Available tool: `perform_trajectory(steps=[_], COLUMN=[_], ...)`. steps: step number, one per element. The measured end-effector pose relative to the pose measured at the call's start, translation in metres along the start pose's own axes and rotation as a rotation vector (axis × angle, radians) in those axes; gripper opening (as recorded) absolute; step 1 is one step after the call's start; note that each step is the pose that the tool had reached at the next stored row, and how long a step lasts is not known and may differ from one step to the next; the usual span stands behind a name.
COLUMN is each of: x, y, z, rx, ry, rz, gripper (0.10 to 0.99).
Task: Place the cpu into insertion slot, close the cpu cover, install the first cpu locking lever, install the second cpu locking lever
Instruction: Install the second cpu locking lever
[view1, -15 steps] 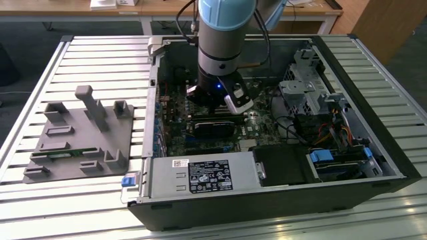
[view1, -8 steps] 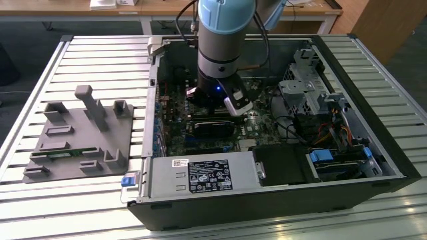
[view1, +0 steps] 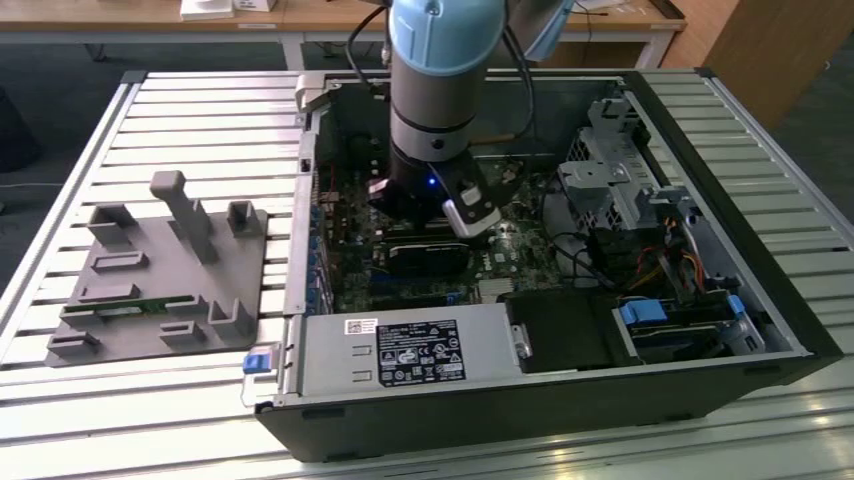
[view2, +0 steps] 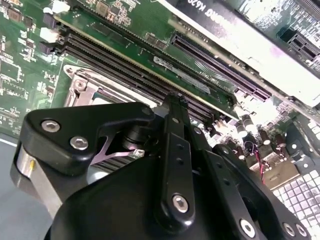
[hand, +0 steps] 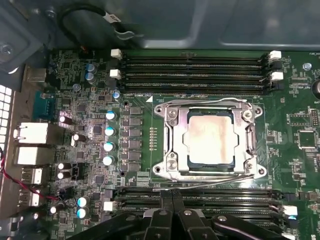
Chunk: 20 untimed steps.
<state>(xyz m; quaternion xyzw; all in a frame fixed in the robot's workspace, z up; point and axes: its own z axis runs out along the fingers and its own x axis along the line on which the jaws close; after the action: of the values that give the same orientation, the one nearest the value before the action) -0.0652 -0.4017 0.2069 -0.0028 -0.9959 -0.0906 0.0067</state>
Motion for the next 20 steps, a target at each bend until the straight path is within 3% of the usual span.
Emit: perform_trajectory(steps=[5, 11, 14, 20], x=[0.0005, 0.0006, 0.0006, 0.0009], y=[-0.0008, -0.0007, 0.0003, 0.0036], z=[0.0036, 0.0027, -0.0021, -0.0201], rx=[-0.006, -0.007, -0.007, -0.007], ry=[0.0, 0.0001, 0.0001, 0.0], rz=[0.0, 0.0, 0.0, 0.0], gripper=[0.106, 0.106, 0.106, 0.106])
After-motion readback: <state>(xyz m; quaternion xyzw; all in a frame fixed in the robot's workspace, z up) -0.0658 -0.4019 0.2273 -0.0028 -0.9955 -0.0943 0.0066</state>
